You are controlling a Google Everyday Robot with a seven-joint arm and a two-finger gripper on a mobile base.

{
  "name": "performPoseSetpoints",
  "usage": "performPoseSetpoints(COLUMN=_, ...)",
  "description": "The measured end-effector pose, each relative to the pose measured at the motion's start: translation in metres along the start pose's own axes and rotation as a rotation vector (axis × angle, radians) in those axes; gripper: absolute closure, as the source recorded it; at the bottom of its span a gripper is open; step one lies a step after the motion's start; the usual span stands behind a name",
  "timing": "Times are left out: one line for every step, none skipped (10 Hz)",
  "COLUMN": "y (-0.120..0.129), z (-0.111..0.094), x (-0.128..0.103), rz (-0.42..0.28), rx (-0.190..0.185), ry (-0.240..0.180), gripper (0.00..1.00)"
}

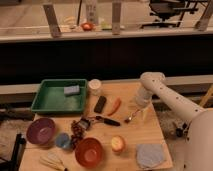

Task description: Place fork in table surface

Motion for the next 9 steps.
performPoseSetpoints(y=-0.0018, z=-0.0018, x=0.0017, rz=-0.002, rx=0.001, ry=0.003, gripper=0.20)
performPoseSetpoints(y=-0.0029, z=-0.0035, x=0.0027, rz=-0.005, rx=0.003, ry=0.006, gripper=0.20)
performPoseSetpoints(y=-0.0028, z=-0.0040, x=0.0029, rz=-0.005, rx=0.003, ry=0.007, gripper=0.20)
performPoseSetpoints(y=-0.0029, z=-0.0039, x=0.0028, rz=-0.005, rx=0.003, ry=0.007, gripper=0.20)
performPoseSetpoints(y=-0.0029, z=-0.0039, x=0.0028, rz=-0.005, rx=0.003, ry=0.007, gripper=0.20)
performPoseSetpoints(y=-0.0028, z=-0.0038, x=0.0028, rz=-0.005, rx=0.003, ry=0.007, gripper=0.20)
performPoseSetpoints(y=-0.0028, z=-0.0038, x=0.0028, rz=-0.005, rx=0.003, ry=0.007, gripper=0.20)
performPoseSetpoints(y=-0.0028, z=-0.0038, x=0.0028, rz=-0.005, rx=0.003, ry=0.007, gripper=0.20)
performPoseSetpoints(y=-0.0029, z=-0.0038, x=0.0028, rz=-0.005, rx=0.003, ry=0.007, gripper=0.20)
